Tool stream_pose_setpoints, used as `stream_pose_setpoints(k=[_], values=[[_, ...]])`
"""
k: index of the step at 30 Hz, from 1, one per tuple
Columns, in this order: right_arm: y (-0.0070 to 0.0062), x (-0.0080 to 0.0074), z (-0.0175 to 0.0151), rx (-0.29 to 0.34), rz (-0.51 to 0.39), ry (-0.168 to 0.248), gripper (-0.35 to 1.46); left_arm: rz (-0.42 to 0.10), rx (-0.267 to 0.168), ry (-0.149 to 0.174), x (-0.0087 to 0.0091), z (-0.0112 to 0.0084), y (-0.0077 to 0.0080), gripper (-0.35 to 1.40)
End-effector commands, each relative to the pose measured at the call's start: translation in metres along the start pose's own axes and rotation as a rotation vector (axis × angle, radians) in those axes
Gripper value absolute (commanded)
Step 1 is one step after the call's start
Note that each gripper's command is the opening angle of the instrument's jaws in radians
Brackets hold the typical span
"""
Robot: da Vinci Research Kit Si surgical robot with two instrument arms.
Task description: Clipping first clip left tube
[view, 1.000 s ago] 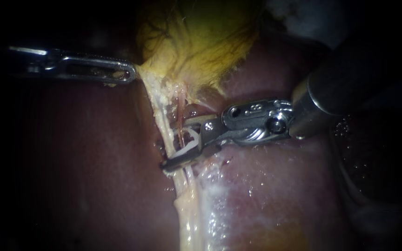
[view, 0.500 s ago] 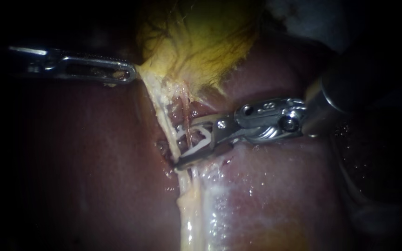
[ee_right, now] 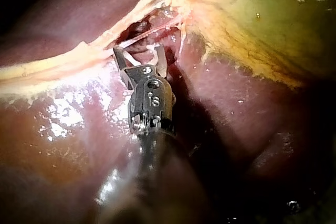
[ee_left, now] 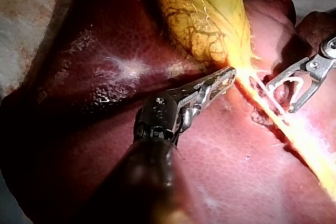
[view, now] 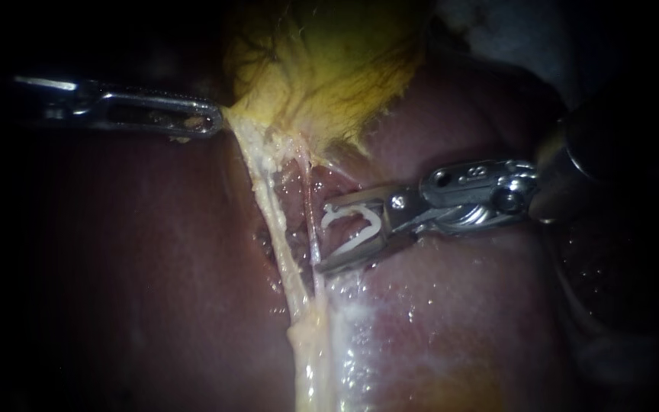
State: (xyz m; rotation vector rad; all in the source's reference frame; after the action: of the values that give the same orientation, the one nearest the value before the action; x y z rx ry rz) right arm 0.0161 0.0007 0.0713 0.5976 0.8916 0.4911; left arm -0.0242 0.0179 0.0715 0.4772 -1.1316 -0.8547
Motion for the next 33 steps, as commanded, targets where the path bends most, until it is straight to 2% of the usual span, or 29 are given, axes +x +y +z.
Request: stream_pose_setpoints(k=[1,5,8,11,19,27,33], values=[[0.0001,-0.0001,-0.0002,0.004,0.013,0.013,0.58,0.0,0.0,0.0,0.0,0.0,0.0,-0.35],[0.0002,-0.0001,-0.0011,0.067,0.059,0.05,0.58,0.0,0.001,0.0,0.0,0.0,0.0,-0.35],[0.0001,0.0,-0.0017,0.155,0.097,0.069,0.58,0.0,0.001,0.0,0.0,-0.0001,0.0,-0.35],[0.0,-0.0001,-0.0019,0.207,0.122,0.096,0.58,0.0,0.0,0.0,0.0,-0.0001,-0.0001,-0.35],[-0.0001,0.0,-0.0013,0.347,0.163,0.13,0.58,0.0,0.0,0.0,0.0,-0.0001,-0.0001,-0.35],[-0.0005,0.0003,0.0009,0.422,0.196,0.143,0.58,0.0,0.0,0.0,0.0,-0.0001,-0.0001,-0.35],[-0.0006,-0.0006,0.0028,0.433,0.203,0.137,0.59,0.0,0.001,0.0,0.0,-0.0001,-0.0001,-0.35]])
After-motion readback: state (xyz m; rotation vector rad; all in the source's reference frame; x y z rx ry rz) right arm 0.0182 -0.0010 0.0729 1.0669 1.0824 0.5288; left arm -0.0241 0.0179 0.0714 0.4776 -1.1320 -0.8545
